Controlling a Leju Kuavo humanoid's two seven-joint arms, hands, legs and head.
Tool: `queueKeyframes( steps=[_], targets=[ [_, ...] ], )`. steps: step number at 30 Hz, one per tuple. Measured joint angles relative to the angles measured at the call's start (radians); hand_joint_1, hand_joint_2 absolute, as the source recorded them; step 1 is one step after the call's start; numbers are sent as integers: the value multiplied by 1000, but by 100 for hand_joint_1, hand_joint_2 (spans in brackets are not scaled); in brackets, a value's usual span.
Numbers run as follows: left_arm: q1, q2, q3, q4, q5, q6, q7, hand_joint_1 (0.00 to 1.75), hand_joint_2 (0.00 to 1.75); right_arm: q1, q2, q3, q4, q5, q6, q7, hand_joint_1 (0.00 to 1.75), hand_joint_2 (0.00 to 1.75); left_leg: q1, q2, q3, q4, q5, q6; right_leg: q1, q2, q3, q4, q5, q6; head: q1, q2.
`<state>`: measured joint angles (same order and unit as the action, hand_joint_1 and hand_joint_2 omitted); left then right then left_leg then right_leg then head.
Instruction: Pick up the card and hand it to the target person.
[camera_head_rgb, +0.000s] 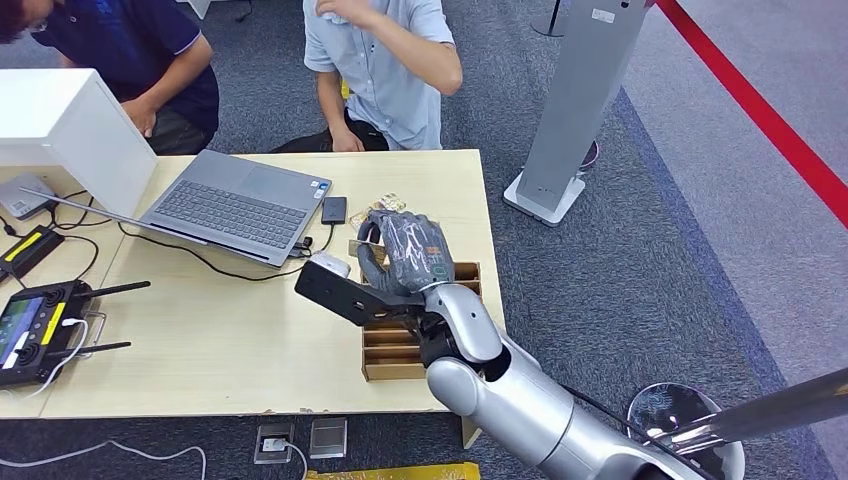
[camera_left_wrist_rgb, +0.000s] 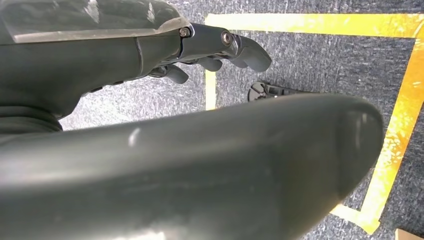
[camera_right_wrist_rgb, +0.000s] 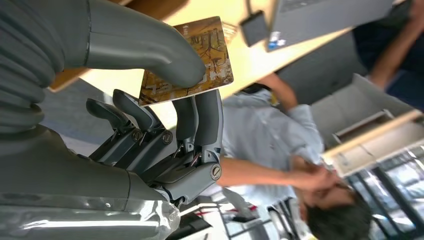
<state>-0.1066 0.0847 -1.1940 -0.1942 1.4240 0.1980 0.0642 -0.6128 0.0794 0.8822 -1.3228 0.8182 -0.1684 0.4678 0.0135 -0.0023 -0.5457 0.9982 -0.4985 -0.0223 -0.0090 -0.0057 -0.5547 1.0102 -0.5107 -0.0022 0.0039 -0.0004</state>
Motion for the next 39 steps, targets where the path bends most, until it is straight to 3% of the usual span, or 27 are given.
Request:
queueKeyframes(
  steps=[8, 16, 23, 34, 38, 39],
  targets=[
    [-2, 0, -3, 0, -26, -12, -18, 0, 0, -130, -11, 13, -19, -25, 58, -129, 175, 175, 0, 0, 0, 0, 0, 0, 0, 0, 1, 0, 0, 0, 1, 0],
    [-11, 0, -15, 0, -37, -25, -52, 0, 0, -317, 76, 41, 356, -120, 12, -328, 175, 175, 0, -1, -1, 0, 0, 0, 0, -2, 1, 1, 0, 0, -1, 0],
    [-14, 5, -16, 0, -28, -34, -59, 0, 0, -402, 122, 58, 650, -157, -1, -315, 175, 175, 0, -1, -1, 0, 0, 0, 0, -2, 0, 0, 0, 0, 2, 0],
    [-9, 14, -30, 0, -13, -27, -16, 0, 0, -420, 125, 74, 810, -141, -24, -300, 175, 175, 0, -1, -1, 0, 0, 0, 0, -2, 0, 0, 0, 0, 0, 0],
    [-8, 14, -33, 0, -12, -27, -18, 0, 0, -425, 125, 80, 836, -138, -29, -300, 0, 175, 0, -1, -1, 0, 0, 0, 0, -2, 0, 0, 0, 0, 0, 0],
    [-9, 14, -35, 0, -12, -28, -20, 0, 0, -426, 125, 81, 840, -137, -31, -301, 0, 175, 0, -1, -1, 0, 0, 0, 0, -2, 0, 0, 0, 0, 0, 0]
  ],
)
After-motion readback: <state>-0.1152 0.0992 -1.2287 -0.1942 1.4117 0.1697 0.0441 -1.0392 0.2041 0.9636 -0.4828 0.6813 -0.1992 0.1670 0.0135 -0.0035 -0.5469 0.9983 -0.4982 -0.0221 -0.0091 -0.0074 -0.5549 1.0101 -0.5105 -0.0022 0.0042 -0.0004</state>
